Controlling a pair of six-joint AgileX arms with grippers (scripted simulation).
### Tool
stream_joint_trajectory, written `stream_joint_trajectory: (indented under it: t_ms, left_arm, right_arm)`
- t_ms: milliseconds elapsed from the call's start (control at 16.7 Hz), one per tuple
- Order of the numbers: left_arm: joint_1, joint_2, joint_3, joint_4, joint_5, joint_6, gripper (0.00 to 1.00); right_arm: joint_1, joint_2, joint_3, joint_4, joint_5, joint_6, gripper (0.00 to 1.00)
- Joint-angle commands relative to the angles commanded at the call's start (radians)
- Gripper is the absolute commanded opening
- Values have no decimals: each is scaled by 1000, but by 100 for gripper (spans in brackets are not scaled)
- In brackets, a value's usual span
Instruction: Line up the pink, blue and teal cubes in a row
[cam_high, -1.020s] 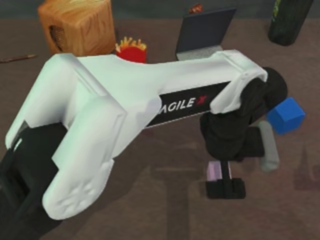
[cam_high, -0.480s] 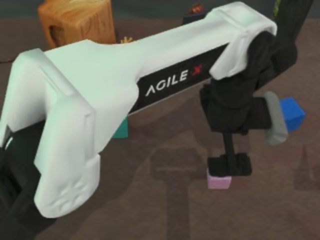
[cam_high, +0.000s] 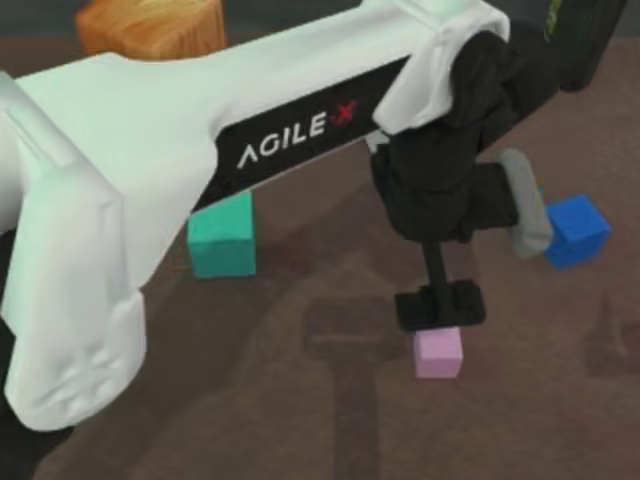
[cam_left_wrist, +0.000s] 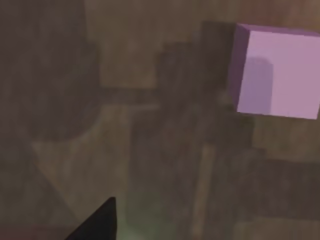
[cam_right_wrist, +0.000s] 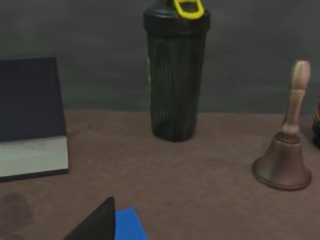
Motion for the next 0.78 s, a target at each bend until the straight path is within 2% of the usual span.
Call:
stream_joint_trajectory:
  t_ms: [300,780]
  left_arm:
    - [168,-356,-323,199,-14,-106,100]
    - [533,-1259,-1146,672,-22,-354,100]
  right_arm:
    - [31,321,305,-200,-1,-33,100]
    - [91,1182,962,-660,3,-105,100]
